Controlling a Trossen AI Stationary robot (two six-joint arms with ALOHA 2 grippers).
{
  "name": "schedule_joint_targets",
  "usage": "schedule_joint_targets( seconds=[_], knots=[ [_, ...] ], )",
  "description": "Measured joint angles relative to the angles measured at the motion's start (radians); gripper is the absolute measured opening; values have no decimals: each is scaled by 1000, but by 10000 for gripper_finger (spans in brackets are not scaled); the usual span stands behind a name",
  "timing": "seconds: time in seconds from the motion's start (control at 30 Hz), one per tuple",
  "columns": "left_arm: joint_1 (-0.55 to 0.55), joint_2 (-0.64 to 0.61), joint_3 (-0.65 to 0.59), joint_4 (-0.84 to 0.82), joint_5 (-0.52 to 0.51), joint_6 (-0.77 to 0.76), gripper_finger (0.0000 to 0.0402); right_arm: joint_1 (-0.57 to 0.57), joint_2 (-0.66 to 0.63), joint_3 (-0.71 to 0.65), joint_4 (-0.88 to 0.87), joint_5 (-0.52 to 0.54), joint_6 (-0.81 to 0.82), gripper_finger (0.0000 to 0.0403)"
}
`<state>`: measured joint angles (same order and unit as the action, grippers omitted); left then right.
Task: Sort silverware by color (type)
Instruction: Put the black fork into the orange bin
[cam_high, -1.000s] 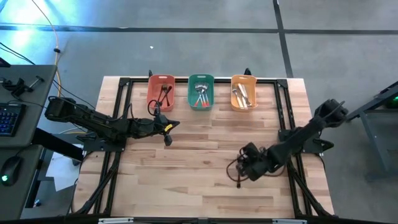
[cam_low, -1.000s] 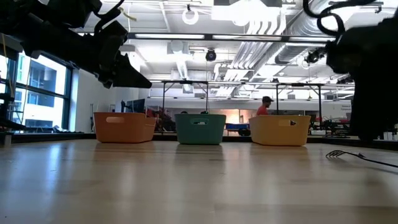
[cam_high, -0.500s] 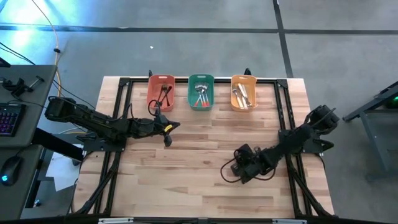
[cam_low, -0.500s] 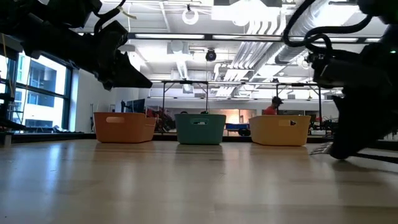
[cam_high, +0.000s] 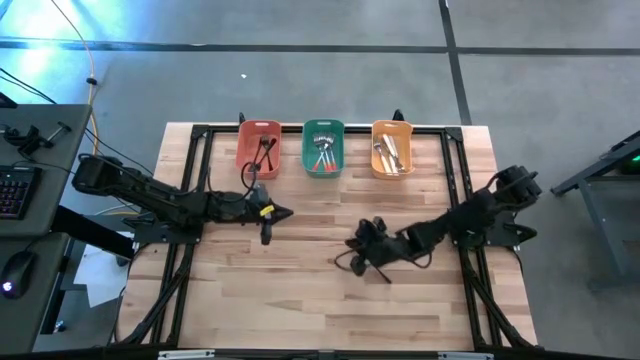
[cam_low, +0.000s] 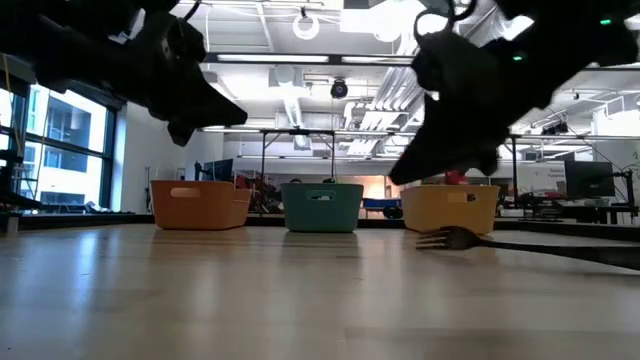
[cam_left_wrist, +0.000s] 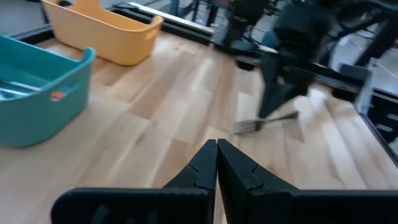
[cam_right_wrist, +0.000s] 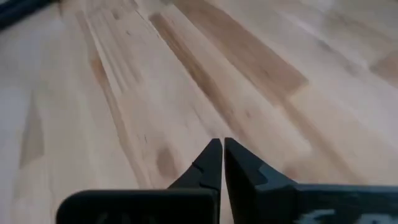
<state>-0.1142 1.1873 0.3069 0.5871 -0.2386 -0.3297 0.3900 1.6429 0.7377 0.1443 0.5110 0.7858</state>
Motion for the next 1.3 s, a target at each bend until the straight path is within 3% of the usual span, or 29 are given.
schedule_joint_targets(
  seconds=[0.1,0.2,0.47,0.57,0.73,0.93,1.03,1.2,1.3],
  knots=[
    [-27,0,0,-5,2,-1,3,-44,-13,1,-19,-84,-37,3],
    [-47,0,0,-14,2,-1,3,-56,-43,2,-149,-185,-2,16],
    [-52,0,0,-13,-10,-1,3,-23,-40,180,-714,-227,204,104],
    [-53,0,0,-13,-10,-1,3,-7,-27,195,-737,-251,250,129],
    [-52,1,0,-13,-10,-1,3,3,34,195,-708,-257,272,137],
    [-52,3,0,-12,-11,-15,3,-26,125,200,-695,-255,246,124],
    [-52,14,0,-9,-27,-19,3,-36,138,198,-669,-258,196,95],
    [-52,78,0,42,-81,-44,3,-52,135,195,-584,-204,70,14],
    [-52,135,-1,111,-72,-47,3,-77,141,193,-500,-173,-15,12]
  ],
)
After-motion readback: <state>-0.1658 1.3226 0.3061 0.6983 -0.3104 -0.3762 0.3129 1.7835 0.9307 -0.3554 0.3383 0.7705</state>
